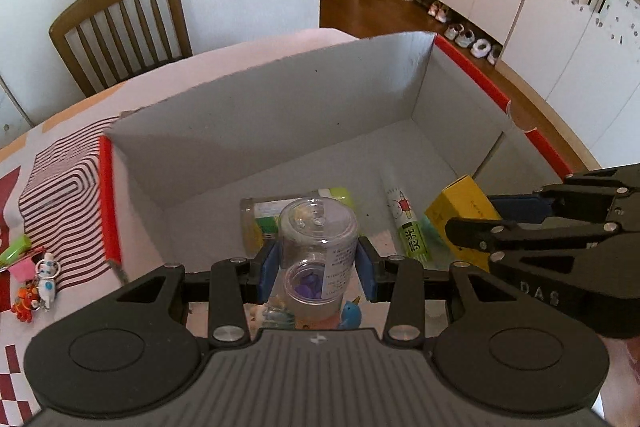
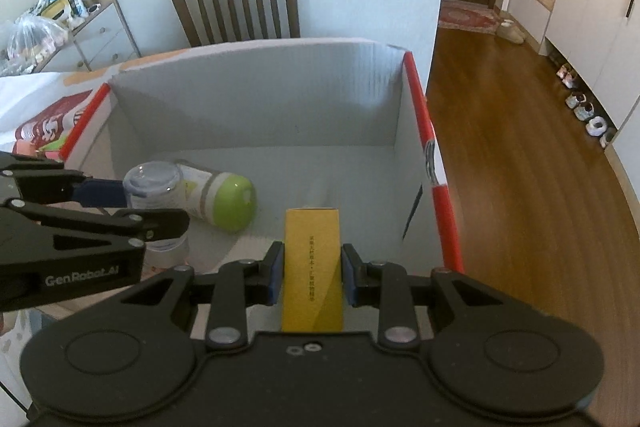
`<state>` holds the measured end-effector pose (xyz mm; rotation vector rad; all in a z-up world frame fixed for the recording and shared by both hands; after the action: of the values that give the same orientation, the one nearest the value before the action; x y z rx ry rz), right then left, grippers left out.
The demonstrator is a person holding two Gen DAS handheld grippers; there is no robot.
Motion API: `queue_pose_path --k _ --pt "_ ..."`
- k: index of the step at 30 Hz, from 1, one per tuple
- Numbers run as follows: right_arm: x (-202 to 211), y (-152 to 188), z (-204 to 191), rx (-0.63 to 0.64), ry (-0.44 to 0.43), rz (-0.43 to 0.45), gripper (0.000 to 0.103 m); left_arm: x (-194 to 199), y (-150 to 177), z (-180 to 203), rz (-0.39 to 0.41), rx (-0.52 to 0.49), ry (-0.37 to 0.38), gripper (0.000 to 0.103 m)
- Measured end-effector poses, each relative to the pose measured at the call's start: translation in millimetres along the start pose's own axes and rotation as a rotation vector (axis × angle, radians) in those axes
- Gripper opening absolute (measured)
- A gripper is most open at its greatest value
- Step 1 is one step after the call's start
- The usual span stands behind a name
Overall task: Organize rigid objects
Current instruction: 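Carry jar and yellow box into the shoebox and open both grippers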
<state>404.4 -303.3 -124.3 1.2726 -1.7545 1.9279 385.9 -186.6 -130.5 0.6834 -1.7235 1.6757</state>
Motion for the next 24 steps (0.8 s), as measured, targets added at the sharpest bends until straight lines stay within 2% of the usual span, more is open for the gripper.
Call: queue_pose_path --k 6,18,24 --pt "-9 5 -6 0.050 -0.007 -0.027 0.028 -11 0 7 -0.020 -0.019 0.016 0.040" --pt "-4 2 2 0.006 -0.027 -0.029 0.033 -26 4 2 -0.082 0.009 0.007 0.040" --pt "3 3 0 -0.012 -0.021 -0.036 0.042 -26 6 -2 -0.108 0.050 0.001 0.043"
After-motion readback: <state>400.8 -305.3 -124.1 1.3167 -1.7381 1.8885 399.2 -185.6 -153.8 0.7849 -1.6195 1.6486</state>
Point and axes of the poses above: each gripper's, at about its wrist camera, not at the fingertips, and x roughly against the way its jaws point, z to its right, y to its underside, the point moved 4 cm from there along -x, roughly the way its jaws point, and after that the axes turned 10 degrees about z, right-handed, at the moved point
